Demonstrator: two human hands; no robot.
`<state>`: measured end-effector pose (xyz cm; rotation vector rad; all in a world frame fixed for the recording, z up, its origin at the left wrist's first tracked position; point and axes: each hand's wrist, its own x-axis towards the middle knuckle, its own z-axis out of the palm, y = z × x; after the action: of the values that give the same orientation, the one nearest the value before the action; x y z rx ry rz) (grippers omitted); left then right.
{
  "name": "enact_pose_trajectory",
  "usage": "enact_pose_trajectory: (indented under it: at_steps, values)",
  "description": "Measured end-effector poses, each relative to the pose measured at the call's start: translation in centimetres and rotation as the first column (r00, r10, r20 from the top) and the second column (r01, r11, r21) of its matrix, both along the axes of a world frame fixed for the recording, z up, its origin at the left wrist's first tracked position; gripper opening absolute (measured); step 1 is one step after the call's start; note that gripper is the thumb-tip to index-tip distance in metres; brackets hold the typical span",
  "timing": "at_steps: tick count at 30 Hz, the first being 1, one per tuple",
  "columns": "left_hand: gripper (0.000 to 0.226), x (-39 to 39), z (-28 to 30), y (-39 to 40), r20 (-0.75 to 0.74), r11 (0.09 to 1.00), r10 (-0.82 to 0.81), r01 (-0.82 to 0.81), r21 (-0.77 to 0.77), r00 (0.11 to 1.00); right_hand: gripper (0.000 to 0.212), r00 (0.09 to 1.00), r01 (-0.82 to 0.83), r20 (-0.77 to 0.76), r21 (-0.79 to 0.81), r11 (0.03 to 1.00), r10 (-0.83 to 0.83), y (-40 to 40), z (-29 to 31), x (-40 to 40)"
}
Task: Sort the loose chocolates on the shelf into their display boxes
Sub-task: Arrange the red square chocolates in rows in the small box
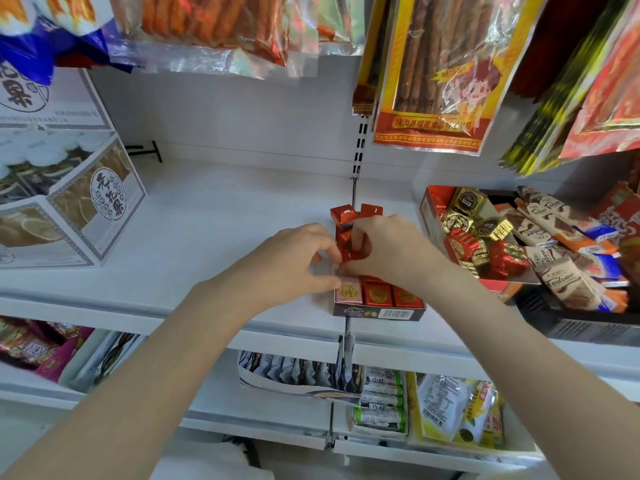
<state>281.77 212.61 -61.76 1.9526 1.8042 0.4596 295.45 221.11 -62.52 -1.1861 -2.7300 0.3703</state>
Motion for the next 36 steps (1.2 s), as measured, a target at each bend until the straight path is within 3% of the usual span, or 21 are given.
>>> enact_pose_trajectory:
  at_steps: [3, 5, 7, 10, 12, 15, 18, 23, 30, 36]
  values:
    - [0.024, -0.1, 0.0, 0.1, -0.005, 1.0, -0.005, 0.005, 0.005, 1.0, 0.023, 0.999, 0.029, -0.02, -0.044, 0.999, -0.03, 0.2, 0.1, -0.1]
    - [0.024, -0.1, 0.0, 0.1, -0.015, 1.0, -0.011, 0.011, 0.001, 1.0, 0.02, 0.984, 0.096, -0.126, -0.228, 0.969, -0.127, 0.6, 1.4, 0.8]
    - [0.026, -0.1, 0.1, 0.2, -0.026, 1.0, -0.013, 0.013, -0.009, 1.0, 0.017, 0.924, 0.092, -0.287, -0.474, 0.876, -0.252, 0.9, 2.8, 2.1]
    - [0.028, 0.1, 0.3, 0.3, -0.04, 1.0, -0.007, 0.007, -0.011, 0.999, 0.026, 0.754, -0.031, -0.459, -0.74, 0.672, -0.471, 1.1, 3.9, 4.2]
    - [0.028, 0.4, 0.4, 0.4, -0.039, 1.0, 0.011, -0.01, 0.013, 0.999, 0.028, 0.662, -0.112, -0.47, -0.832, 0.544, -0.583, 1.1, 4.0, 5.2]
    - [0.029, 1.2, 0.6, 0.6, -0.027, 0.996, 0.024, -0.021, 0.087, 0.999, 0.025, 0.663, -0.189, -0.47, -0.858, 0.478, -0.582, 1.1, 3.7, 6.1]
    - [0.037, 2.4, 0.7, 1.0, -0.025, 0.996, -0.007, 0.009, 0.09, 1.0, 0.019, 0.656, -0.217, -0.483, -0.857, 0.468, -0.58, 1.0, 3.6, 6.6]
    - [0.037, 3.4, -0.2, 1.8, -0.178, 0.998, -0.06, 0.062, 0.006, 0.982, 0.015, 0.646, -0.178, -0.507, -0.827, 0.533, -0.571, 1.0, 3.0, 6.6]
    - [0.035, 3.4, -0.4, 1.9, -0.171, 0.996, -0.085, 0.082, -0.026, 0.982, 0.014, 0.763, 0.022, -0.488, -0.635, 0.773, -0.423, 1.1, 2.8, 6.1]
    - [0.035, 3.1, -0.3, 1.4, -0.158, 0.99, -0.135, 0.128, -0.051, 0.978, 0.019, 0.778, -0.015, -0.46, -0.696, 0.718, -0.429, 0.9, 2.7, 6.0]
